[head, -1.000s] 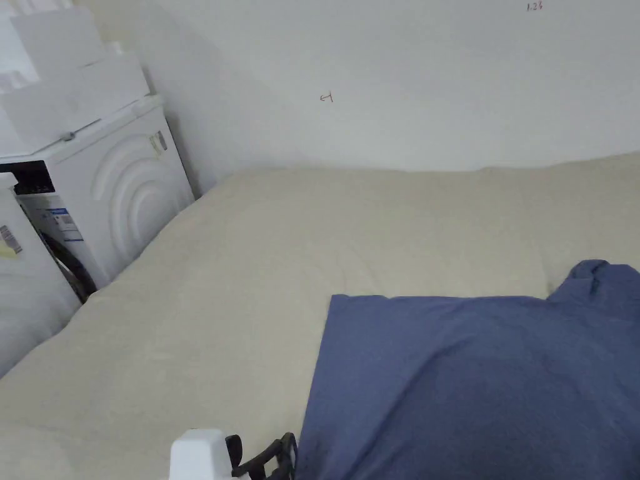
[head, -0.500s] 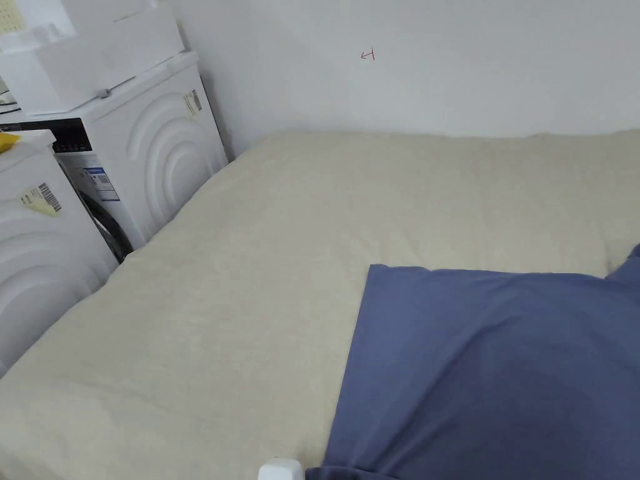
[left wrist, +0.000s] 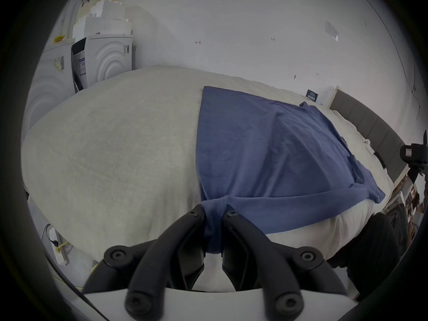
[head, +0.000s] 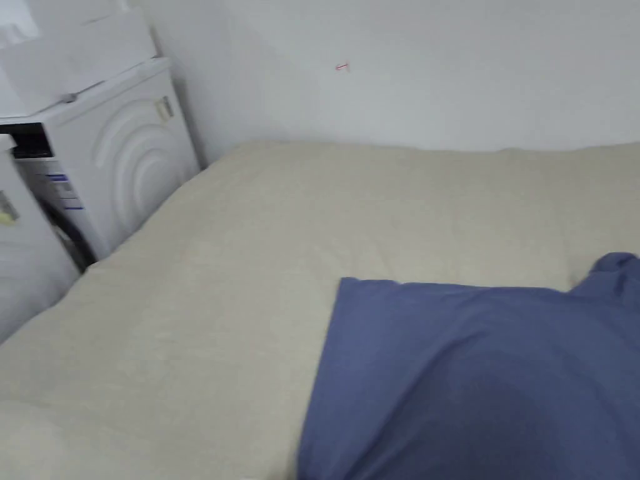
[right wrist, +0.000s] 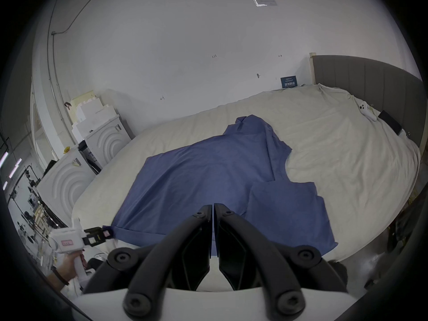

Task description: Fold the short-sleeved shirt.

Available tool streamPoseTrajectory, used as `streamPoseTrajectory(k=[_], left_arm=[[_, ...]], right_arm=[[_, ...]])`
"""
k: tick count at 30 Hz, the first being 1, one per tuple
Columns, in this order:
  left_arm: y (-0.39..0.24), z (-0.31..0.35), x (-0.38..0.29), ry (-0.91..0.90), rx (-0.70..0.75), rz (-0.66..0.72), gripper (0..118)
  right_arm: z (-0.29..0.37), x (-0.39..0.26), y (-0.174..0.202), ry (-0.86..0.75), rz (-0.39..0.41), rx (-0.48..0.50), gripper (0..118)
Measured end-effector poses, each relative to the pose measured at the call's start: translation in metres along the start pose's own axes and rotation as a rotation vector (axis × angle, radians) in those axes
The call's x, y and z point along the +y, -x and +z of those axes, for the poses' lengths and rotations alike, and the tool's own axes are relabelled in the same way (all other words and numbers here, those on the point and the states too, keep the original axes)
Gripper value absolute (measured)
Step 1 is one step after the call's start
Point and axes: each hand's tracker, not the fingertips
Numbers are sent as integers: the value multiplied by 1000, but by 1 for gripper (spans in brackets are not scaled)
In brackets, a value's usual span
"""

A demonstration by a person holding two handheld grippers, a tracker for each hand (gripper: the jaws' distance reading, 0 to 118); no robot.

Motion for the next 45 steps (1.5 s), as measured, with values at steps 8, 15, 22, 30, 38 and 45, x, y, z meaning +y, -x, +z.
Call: streamPoseTrajectory(k=[8,15,22,30,38,45], left_arm=[[-2,11,18,-6,-12,-6,11],[-9,5,25,4,-7,13,11],[-12,-1,30,22,-4,6,11],[-13,5,34,15,-10,11,11],[-14,42,59,-114,-37,34,11],[-17,44,93,-184,-46,28,11]], right_arm=[[-29,-5,-91,114,-64,-138,83],[-96,-19,-155,181,-119,-329,82],[-110,-29,-149,225,-44,-305,27],[-91,-23,-134,146,-76,-261,6],[-44,8,-110,-29,-59,-201,6],[-39,49,-95,-111,-31,-181,6]])
